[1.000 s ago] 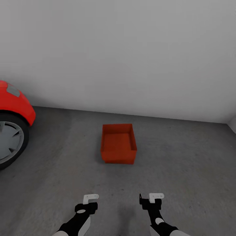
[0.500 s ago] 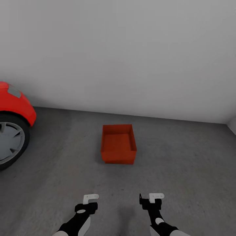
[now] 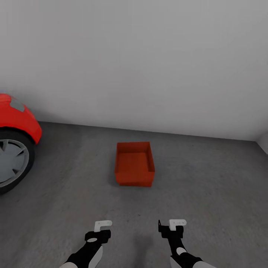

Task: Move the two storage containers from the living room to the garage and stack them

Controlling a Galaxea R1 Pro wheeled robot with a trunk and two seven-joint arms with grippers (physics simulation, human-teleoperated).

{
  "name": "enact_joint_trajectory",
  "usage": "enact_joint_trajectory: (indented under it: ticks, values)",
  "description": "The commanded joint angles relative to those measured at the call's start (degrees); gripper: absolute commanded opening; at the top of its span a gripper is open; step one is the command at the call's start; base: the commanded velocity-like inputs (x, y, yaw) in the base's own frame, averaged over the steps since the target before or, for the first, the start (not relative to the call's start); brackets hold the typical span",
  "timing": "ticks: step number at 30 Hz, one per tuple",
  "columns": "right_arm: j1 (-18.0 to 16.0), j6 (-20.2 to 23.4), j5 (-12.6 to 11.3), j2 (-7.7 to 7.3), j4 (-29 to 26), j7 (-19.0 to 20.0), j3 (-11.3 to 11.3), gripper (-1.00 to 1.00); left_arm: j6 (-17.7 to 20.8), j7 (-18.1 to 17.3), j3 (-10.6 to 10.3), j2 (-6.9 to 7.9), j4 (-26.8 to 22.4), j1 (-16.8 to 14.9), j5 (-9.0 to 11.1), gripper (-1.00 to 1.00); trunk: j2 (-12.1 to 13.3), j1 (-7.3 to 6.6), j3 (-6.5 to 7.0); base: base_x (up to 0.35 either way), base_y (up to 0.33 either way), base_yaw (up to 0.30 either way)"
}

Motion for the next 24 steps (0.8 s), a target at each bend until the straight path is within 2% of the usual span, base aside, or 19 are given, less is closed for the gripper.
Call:
enact_joint_trajectory:
  ticks: [1, 24]
  values:
    - [-0.04, -0.07, 0.01, 0.01, 0.06, -0.49, 0.48, 1.00, 0.13, 0.25, -0.16, 0.01, -0.05, -0.02, 0.18, 1.00, 0.37, -0.21, 0.13, 0.000, 0.000, 0.000]
    - [-0.04, -0.16, 0.01, -0.05, 0.06, -0.42, 0.48, 1.00, 0.13, 0.25, -0.16, 0.06, -0.05, -0.01, 0.19, 1.00, 9.59, -5.27, 4.26, 0.000, 0.000, 0.000]
